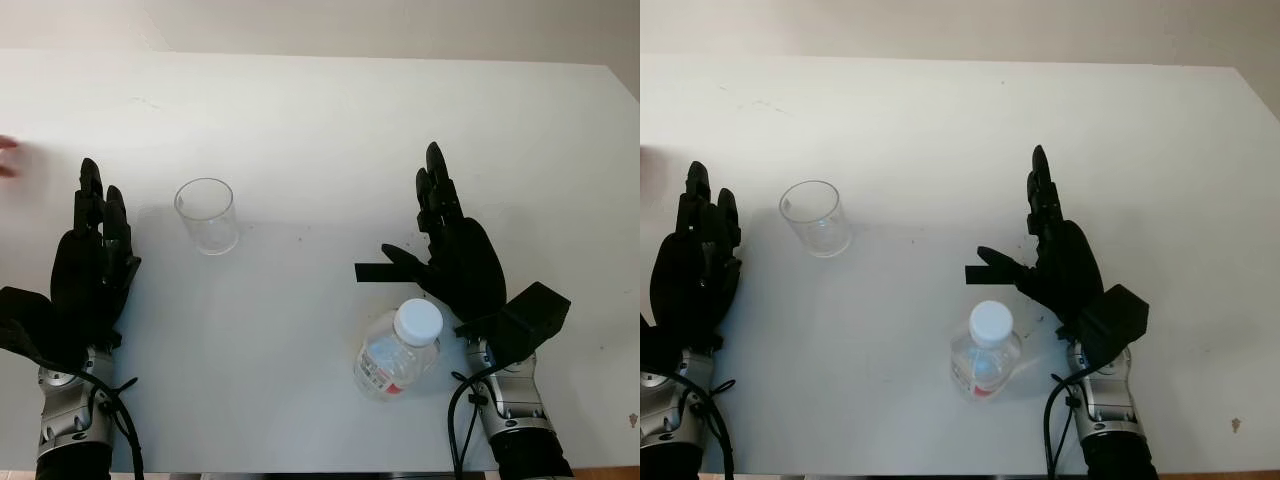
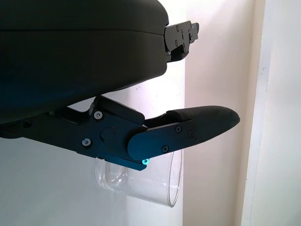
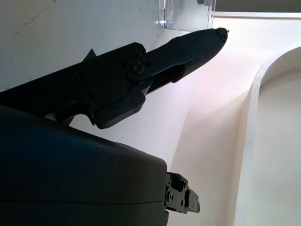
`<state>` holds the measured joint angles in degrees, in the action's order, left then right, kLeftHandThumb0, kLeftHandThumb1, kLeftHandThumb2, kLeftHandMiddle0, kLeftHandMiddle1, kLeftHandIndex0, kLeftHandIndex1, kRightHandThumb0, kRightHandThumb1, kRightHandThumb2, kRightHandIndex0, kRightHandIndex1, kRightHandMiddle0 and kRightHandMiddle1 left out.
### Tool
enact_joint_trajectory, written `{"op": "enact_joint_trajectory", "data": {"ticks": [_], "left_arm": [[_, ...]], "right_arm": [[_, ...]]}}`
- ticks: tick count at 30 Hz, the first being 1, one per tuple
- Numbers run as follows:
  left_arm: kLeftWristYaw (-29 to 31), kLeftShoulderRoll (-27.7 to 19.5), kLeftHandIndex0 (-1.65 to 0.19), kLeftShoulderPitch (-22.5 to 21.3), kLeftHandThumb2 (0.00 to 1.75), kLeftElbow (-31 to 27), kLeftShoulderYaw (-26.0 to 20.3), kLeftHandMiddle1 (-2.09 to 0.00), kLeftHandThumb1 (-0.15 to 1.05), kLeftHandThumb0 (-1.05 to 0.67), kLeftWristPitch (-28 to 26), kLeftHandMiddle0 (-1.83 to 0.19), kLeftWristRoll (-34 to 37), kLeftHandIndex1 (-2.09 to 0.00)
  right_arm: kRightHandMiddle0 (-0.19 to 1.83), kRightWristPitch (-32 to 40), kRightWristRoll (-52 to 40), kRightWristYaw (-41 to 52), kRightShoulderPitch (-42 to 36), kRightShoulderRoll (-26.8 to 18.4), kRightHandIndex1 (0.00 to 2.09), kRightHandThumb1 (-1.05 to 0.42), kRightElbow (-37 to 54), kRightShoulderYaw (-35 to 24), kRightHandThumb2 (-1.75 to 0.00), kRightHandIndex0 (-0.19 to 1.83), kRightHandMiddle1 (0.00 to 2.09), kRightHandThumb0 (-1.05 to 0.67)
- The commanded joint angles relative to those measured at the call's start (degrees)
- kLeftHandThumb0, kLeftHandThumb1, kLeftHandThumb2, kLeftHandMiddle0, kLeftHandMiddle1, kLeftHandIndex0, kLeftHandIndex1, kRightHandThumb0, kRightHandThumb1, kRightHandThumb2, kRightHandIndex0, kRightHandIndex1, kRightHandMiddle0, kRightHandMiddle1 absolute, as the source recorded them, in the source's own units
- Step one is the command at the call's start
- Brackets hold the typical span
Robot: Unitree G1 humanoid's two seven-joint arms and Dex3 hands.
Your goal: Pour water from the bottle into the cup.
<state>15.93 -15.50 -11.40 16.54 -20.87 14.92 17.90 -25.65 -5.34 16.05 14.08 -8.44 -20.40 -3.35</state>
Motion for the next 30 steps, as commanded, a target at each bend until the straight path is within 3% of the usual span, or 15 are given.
{"op": "enact_joint_trajectory", "data": {"ticks": [1, 8, 12, 17, 20, 25, 30], "left_arm": [[-0.3, 0.4, 0.19, 0.7, 0.64, 0.3, 0.2, -0.03, 1.05, -0.78, -0.1, 0.19, -0.1, -0.02], [0.1, 0.4, 0.19, 0.6, 0.64, 0.2, 0.5, 0.00, 1.05, -0.79, -0.1, 0.19, 0.0, 0.00], [-0.3, 0.4, 0.19, 1.1, 0.64, -0.3, 0.4, 0.00, 1.05, -0.79, -0.3, 0.19, -0.1, 0.00], [-0.9, 0.7, 0.19, 0.7, 0.63, -0.1, 0.5, 0.00, 1.05, -0.79, 0.1, 0.19, -0.3, 0.00], [-0.3, 0.5, 0.19, 0.5, 0.63, 0.5, 0.6, -0.01, 1.05, -0.78, 0.5, 0.19, -0.3, 0.00], [-0.7, 0.3, 0.19, 0.6, 0.63, 0.0, 0.5, 0.00, 1.05, -0.78, -0.2, 0.19, -0.2, 0.00], [-0.3, 0.0, 0.19, 0.5, 0.62, 0.0, 0.2, 0.00, 1.05, -0.79, -0.6, 0.19, 0.3, 0.00]], "right_arm": [[-0.19, -0.5, -0.5, 0.2, 0.1, 0.2, 0.00, -0.96, -0.3, -0.1, -0.06, -0.19, 0.00, -0.83], [-0.19, 0.8, -0.7, 0.5, 0.0, -0.4, 0.00, -0.97, 0.0, -0.4, -0.05, -0.19, 0.00, -0.84], [-0.19, 1.7, -2.5, 4.0, 1.0, -3.5, 0.00, -0.98, -0.3, -1.5, -0.06, -0.19, 0.00, -0.85], [-0.19, 15.1, -24.8, 32.3, 6.7, -10.9, 0.00, -0.98, -5.2, -8.3, -0.06, -0.19, 0.00, -0.90], [-0.17, 22.1, -32.1, 45.9, 9.2, -16.2, 0.00, -0.92, -8.8, -12.4, -0.04, -0.19, 0.02, -0.90], [-0.16, 19.8, -33.8, 56.4, 7.7, -20.8, 0.00, -0.97, -9.4, -17.2, -0.06, -0.19, 0.04, -0.99], [-0.16, 16.7, -31.2, 63.6, 5.6, -22.7, 0.00, -1.00, -9.3, -16.9, -0.07, -0.19, 0.05, -0.94]]}}
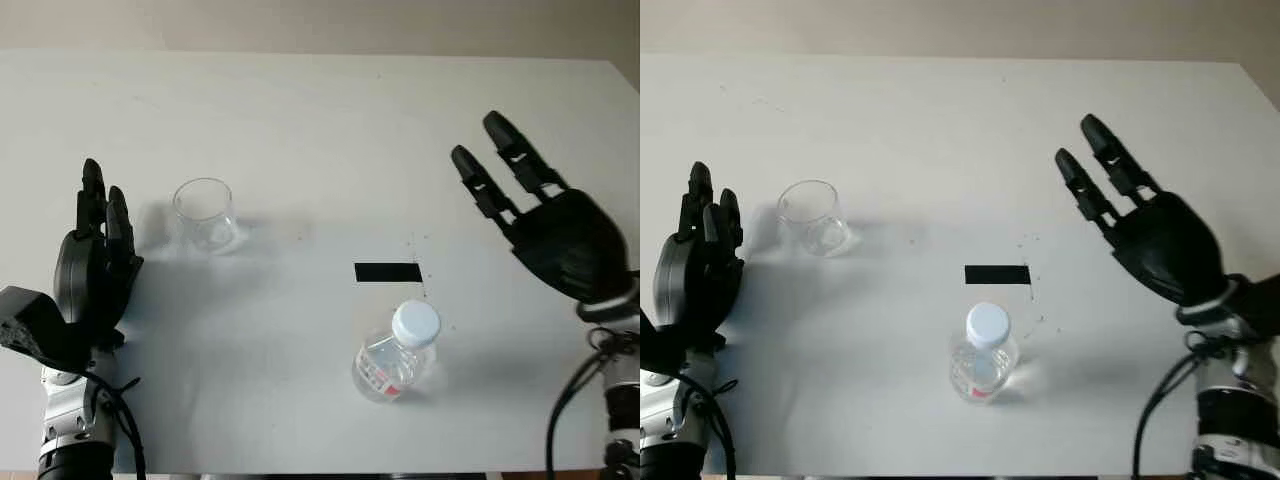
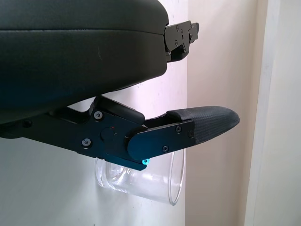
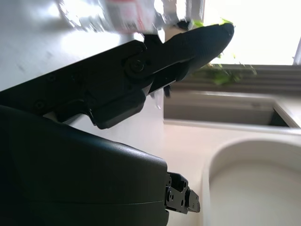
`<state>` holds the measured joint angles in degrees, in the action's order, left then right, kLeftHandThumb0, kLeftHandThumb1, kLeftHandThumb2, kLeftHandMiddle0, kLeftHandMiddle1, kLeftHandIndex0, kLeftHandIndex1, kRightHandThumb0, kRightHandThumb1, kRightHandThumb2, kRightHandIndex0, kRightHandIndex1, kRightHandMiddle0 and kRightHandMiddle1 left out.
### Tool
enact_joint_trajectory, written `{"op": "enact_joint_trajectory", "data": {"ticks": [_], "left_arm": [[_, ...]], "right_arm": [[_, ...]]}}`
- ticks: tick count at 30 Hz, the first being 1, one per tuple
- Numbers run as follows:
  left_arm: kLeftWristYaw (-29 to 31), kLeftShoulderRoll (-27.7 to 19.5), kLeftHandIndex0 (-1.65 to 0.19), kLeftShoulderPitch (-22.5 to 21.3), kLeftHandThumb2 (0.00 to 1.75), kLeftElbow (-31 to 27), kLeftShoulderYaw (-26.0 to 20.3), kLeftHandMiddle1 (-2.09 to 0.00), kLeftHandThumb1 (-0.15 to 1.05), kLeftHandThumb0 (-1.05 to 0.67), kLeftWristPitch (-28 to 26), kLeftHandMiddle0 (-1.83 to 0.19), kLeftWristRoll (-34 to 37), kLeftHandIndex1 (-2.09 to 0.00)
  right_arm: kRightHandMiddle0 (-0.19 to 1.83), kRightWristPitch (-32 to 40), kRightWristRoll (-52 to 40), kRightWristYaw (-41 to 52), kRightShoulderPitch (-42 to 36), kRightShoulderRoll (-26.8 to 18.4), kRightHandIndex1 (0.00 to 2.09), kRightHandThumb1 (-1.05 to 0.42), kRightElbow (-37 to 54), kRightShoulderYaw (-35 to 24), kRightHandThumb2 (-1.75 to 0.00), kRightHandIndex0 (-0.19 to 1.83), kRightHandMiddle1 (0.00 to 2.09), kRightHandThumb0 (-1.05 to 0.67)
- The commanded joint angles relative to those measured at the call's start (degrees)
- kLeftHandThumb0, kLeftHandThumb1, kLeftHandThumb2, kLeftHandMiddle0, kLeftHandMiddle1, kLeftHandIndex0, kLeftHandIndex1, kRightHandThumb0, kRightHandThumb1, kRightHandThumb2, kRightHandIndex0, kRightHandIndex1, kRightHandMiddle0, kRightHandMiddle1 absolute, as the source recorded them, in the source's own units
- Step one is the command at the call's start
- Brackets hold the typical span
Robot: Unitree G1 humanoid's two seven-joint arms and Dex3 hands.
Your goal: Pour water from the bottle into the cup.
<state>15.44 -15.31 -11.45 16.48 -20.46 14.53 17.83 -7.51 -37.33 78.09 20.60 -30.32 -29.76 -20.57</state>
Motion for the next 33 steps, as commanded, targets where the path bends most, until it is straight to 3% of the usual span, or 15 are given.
{"op": "enact_joint_trajectory", "data": {"ticks": [1, 5, 10, 14, 20, 28, 33], "left_arm": [[0.2, -0.2, 0.19, 0.5, 0.62, 0.1, -0.2, 0.00, 1.05, -0.79, -0.1, 0.19, 0.3, 0.00], [0.0, -0.3, 0.19, 0.5, 0.61, 0.1, -0.3, 0.00, 1.05, -0.80, -0.2, 0.19, 0.2, 0.00], [0.4, -0.1, 0.19, 0.4, 0.58, 0.2, -0.8, -0.03, 1.05, -0.80, -0.3, 0.19, 1.2, -0.02], [1.4, -0.3, 0.19, 0.1, 0.57, 0.7, -1.1, -0.04, 1.05, -0.79, 0.0, 0.18, 2.0, -0.01], [0.9, -0.1, 0.19, -0.3, 0.61, 0.5, -1.3, -0.05, 1.05, -0.77, -0.3, 0.17, 2.2, -0.03], [2.2, -0.9, 0.18, -1.5, 0.61, 2.9, -1.5, -0.05, 1.05, -0.76, 1.4, 0.18, 2.1, -0.04], [1.9, -1.2, 0.18, -1.7, 0.60, 2.7, -1.4, -0.05, 1.05, -0.77, 1.5, 0.19, 1.6, -0.04]], "right_arm": [[-0.17, -3.2, 1.7, 2.8, -1.3, -0.8, 0.00, -1.01, -0.1, 0.6, -0.07, -0.19, 0.05, -0.93], [-0.18, -8.7, 4.8, 4.2, -4.7, -0.6, 0.00, -1.04, 3.6, 1.8, -0.07, -0.19, 0.04, -0.98], [-0.18, -9.7, 9.0, -1.3, -11.0, -0.1, 0.01, -1.04, 13.8, 4.6, -0.10, -0.19, 0.05, -1.04], [-0.19, -5.4, 14.0, -11.1, -16.6, 0.6, 0.00, -0.97, 23.2, 7.9, -0.05, -0.19, 0.02, -0.92], [-0.19, -4.8, 25.0, -31.9, -24.5, 6.8, 0.00, -0.90, 36.0, 11.5, -0.04, -0.19, 0.02, -0.75], [-0.19, -15.8, 27.9, -38.3, -26.4, 10.9, 0.00, -0.95, 33.4, 16.5, -0.06, -0.19, 0.00, -0.84], [-0.19, -18.6, 26.1, -36.0, -24.9, 9.2, 0.00, -0.97, 30.5, 18.1, -0.06, -0.19, 0.00, -0.85]]}}
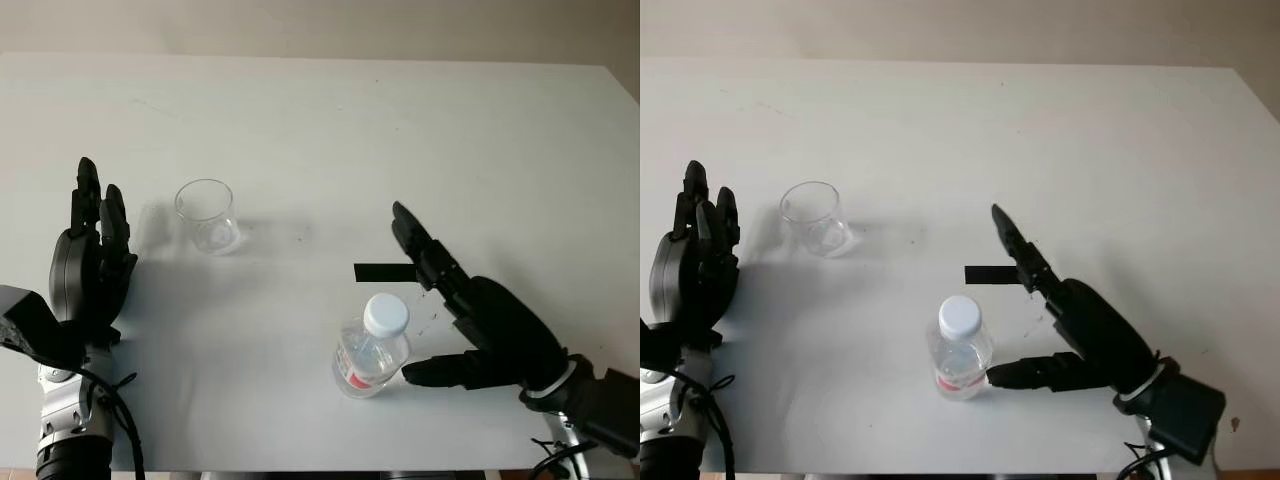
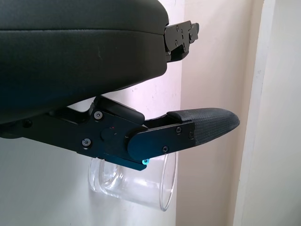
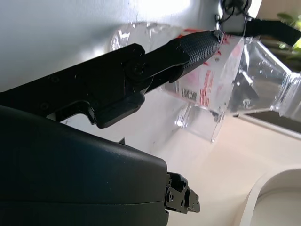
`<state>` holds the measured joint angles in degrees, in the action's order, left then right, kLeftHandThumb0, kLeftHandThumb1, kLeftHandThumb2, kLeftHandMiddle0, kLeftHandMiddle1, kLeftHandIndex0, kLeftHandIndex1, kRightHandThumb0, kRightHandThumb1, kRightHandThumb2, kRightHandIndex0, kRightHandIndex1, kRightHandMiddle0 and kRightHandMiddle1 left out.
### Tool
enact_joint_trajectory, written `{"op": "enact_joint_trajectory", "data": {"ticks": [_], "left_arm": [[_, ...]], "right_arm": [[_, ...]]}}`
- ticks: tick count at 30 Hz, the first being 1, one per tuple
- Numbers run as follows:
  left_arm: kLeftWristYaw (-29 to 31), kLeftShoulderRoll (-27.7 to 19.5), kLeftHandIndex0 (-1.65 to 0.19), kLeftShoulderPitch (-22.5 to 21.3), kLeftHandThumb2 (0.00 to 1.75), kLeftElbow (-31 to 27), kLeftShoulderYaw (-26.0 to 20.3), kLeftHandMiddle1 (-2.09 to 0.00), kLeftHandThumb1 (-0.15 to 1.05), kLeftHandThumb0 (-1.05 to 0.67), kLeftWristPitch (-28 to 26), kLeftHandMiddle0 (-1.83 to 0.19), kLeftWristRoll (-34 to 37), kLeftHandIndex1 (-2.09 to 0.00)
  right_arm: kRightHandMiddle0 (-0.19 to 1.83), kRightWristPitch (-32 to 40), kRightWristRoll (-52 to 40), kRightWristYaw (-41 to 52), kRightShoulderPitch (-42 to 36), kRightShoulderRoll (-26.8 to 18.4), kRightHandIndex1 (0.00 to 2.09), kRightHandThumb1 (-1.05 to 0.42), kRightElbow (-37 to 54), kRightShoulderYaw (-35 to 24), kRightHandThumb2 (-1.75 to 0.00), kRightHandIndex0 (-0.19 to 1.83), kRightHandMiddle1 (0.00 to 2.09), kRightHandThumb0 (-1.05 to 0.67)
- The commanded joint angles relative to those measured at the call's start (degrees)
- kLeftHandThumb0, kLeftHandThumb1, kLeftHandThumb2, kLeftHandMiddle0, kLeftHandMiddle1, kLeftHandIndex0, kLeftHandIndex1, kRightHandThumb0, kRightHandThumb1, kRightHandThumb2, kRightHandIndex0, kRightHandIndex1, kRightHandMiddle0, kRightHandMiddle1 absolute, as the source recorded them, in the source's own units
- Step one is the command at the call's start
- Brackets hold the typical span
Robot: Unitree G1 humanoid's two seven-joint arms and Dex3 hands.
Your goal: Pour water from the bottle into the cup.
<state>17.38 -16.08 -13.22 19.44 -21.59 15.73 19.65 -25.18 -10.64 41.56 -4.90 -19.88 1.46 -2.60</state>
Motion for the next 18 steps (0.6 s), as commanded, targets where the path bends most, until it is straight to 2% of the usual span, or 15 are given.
{"op": "enact_joint_trajectory", "data": {"ticks": [1, 7, 10, 14, 18], "left_arm": [[-0.3, -0.5, 0.19, 0.2, 0.60, -0.5, -0.2, -0.05, 1.05, -0.77, 0.1, 0.19, -0.3, -0.04], [-1.4, -0.7, 0.19, 0.8, 0.61, -2.3, -0.3, -0.04, 1.05, -0.76, -1.0, 0.19, -0.5, -0.01], [-1.6, -0.7, 0.19, 0.8, 0.62, -2.3, -0.3, -0.03, 1.05, -0.75, -0.9, 0.19, -0.7, -0.01], [-2.0, -0.6, 0.19, 0.5, 0.61, -2.3, 0.1, -0.04, 1.05, -0.76, -1.1, 0.19, -1.0, -0.01], [-2.1, -0.5, 0.19, 0.4, 0.60, -2.4, 0.2, -0.04, 1.05, -0.76, -0.9, 0.19, -1.0, -0.02]], "right_arm": [[-0.19, -1.3, -0.7, 1.0, 0.9, -1.7, 0.00, -0.97, -1.1, 0.2, -0.06, -0.19, 0.00, -0.85], [-0.19, 5.0, 0.6, 2.7, 1.2, -10.1, 0.00, -0.93, 1.8, -1.9, -0.05, -0.19, 0.00, -0.92], [-0.19, 7.8, -0.1, 3.4, 1.0, -12.6, 0.00, -0.93, 3.2, -2.3, -0.05, -0.19, 0.00, -0.93], [-0.19, 6.3, -0.7, 4.3, 2.6, -11.2, 0.00, -0.94, 1.9, 0.0, -0.06, -0.19, 0.00, -0.92], [-0.19, 7.9, -1.1, 6.0, 5.7, -9.9, 0.00, -0.93, 0.4, 3.6, -0.05, -0.19, 0.00, -0.91]]}}
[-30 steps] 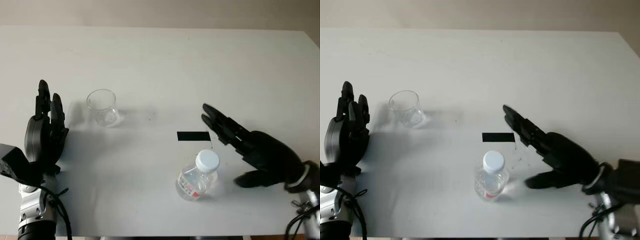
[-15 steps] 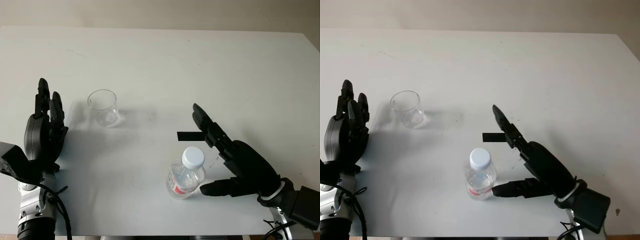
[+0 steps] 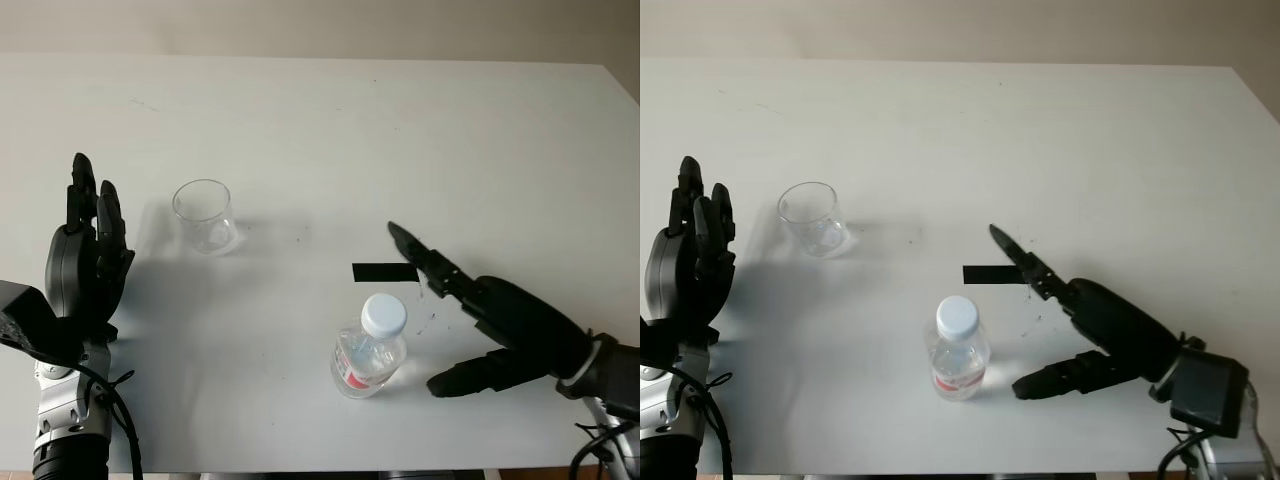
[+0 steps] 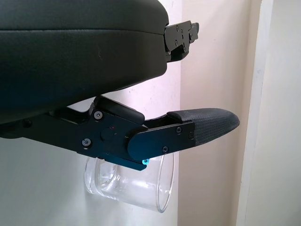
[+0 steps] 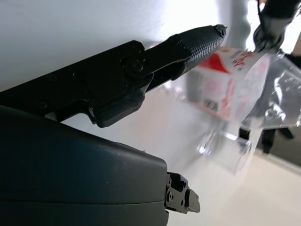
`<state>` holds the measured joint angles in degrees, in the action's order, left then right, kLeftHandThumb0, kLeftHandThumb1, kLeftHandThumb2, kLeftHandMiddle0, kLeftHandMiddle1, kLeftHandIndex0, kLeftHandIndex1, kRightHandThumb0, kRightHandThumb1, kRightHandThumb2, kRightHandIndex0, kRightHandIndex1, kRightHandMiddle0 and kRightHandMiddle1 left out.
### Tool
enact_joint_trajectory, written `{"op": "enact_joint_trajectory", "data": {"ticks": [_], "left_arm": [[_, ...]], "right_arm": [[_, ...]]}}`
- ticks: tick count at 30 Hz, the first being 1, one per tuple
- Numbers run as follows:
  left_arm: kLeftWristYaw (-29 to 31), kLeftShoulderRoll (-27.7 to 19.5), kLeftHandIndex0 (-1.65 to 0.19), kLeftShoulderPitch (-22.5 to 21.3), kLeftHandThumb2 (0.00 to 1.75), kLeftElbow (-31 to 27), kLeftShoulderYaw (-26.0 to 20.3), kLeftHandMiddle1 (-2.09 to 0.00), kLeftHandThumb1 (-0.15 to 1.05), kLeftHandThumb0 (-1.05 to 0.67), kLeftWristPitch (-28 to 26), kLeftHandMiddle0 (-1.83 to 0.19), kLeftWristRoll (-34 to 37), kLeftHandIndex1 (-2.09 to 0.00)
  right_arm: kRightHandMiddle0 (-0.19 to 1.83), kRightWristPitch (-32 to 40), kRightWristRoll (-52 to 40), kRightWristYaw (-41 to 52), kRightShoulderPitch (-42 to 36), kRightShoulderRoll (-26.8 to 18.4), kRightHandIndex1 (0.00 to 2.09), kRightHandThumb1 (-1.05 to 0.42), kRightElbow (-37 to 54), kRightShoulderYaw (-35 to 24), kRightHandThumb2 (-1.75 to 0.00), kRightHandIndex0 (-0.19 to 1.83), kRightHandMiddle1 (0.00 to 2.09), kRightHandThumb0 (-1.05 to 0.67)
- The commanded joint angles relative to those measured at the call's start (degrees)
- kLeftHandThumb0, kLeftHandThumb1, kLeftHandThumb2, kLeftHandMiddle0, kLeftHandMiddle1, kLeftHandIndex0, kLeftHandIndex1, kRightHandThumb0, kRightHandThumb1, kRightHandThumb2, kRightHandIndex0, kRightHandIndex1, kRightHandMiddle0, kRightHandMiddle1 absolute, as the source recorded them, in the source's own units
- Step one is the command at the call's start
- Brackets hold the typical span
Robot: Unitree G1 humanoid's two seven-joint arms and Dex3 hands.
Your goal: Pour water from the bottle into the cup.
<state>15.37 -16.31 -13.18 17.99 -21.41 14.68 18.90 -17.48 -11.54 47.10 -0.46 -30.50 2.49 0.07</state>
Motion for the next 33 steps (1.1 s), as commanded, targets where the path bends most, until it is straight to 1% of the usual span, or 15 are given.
{"op": "enact_joint_trajectory", "data": {"ticks": [1, 3, 5, 8, 11, 15, 18, 22, 25, 28, 29, 32, 33], "left_arm": [[-0.4, -0.3, 0.18, 0.5, 0.61, -1.3, 0.1, -0.04, 1.05, -0.76, -0.1, 0.18, -0.5, -0.02], [-1.3, -0.3, 0.18, 0.7, 0.62, -2.0, 0.2, -0.05, 1.05, -0.76, -0.5, 0.17, -1.1, -0.03], [-1.8, -0.2, 0.18, 0.8, 0.62, -2.8, 0.2, -0.05, 1.05, -0.76, -0.9, 0.17, -1.4, -0.03], [-2.0, -0.2, 0.19, 1.0, 0.62, -3.3, 0.2, -0.05, 1.05, -0.75, -1.2, 0.17, -1.4, -0.04], [-1.8, -0.2, 0.19, 0.8, 0.61, -3.4, 0.2, -0.05, 1.05, -0.76, -1.3, 0.18, -1.2, -0.03], [-2.4, -0.3, 0.19, 0.4, 0.60, -3.1, 0.3, -0.05, 1.05, -0.77, -1.0, 0.17, -2.0, -0.03], [-2.8, -0.4, 0.18, 0.3, 0.60, -3.3, 0.4, -0.06, 1.05, -0.78, -0.8, 0.17, -2.8, -0.04], [-3.0, -0.2, 0.18, 0.5, 0.59, -3.8, 0.3, -0.06, 1.05, -0.79, -1.0, 0.17, -2.6, -0.04], [-2.7, -0.1, 0.19, 0.5, 0.58, -3.7, -0.4, -0.06, 1.05, -0.78, -0.7, 0.16, -1.5, -0.04], [-2.5, -0.3, 0.18, 0.7, 0.56, -3.9, -0.8, -0.06, 1.05, -0.77, -0.2, 0.16, -1.1, -0.05], [-2.6, -0.3, 0.18, 0.8, 0.56, -4.1, -0.9, -0.06, 1.05, -0.77, -0.2, 0.15, -1.1, -0.05], [-2.7, -0.4, 0.16, 0.9, 0.55, -4.5, -1.0, -0.06, 1.05, -0.77, -0.4, 0.14, -1.0, -0.06], [-2.7, -0.4, 0.16, 0.9, 0.55, -4.5, -1.0, -0.06, 1.05, -0.77, -0.3, 0.14, -1.0, -0.06]], "right_arm": [[-0.19, 0.0, -0.9, 1.4, 2.3, 1.3, 0.00, -0.92, -1.7, 1.9, -0.05, -0.19, 0.00, -0.89], [-0.19, -0.5, -1.8, 3.1, 4.4, 2.8, 0.00, -0.90, -4.2, 3.5, -0.04, -0.19, 0.00, -0.83], [-0.19, -0.8, -1.3, 3.8, 6.1, 3.9, 0.00, -0.89, -5.8, 4.9, -0.04, -0.19, 0.00, -0.82], [-0.19, -0.7, -0.3, 4.5, 8.1, 4.4, 0.00, -0.88, -6.6, 6.4, -0.04, -0.19, 0.00, -0.84], [-0.19, -1.1, 0.4, 5.1, 9.5, 4.5, 0.00, -0.89, -6.8, 7.4, -0.05, -0.19, 0.00, -0.88], [-0.19, 0.0, -0.2, 6.6, 11.2, 4.8, 0.00, -0.89, -6.9, 8.3, -0.05, -0.19, 0.00, -0.88], [-0.19, -0.8, -1.5, 8.0, 12.4, 6.3, 0.00, -0.90, -8.5, 9.3, -0.06, -0.19, 0.00, -0.89], [-0.18, 2.8, -4.3, 11.5, 15.1, 7.9, 0.00, -0.87, -11.3, 10.4, -0.04, -0.19, 0.01, -0.84], [-0.09, 5.2, -6.7, 16.7, 19.0, 8.3, 0.03, -0.86, -15.4, 10.6, -0.05, -0.16, 0.06, -0.78], [0.11, 7.0, -8.3, 21.3, 22.3, 8.7, 0.08, -0.84, -18.2, 10.7, -0.05, -0.05, 0.15, -0.71], [0.18, 8.0, -8.8, 22.6, 23.2, 8.8, 0.10, -0.83, -19.0, 10.8, -0.05, 0.01, 0.17, -0.67], [0.33, 10.2, -9.3, 25.8, 25.1, 9.1, 0.12, -0.83, -20.8, 11.1, -0.05, 0.15, 0.20, -0.58], [0.40, 10.5, -9.2, 26.9, 25.7, 9.2, 0.14, -0.83, -21.5, 11.3, -0.06, 0.23, 0.23, -0.57]]}}
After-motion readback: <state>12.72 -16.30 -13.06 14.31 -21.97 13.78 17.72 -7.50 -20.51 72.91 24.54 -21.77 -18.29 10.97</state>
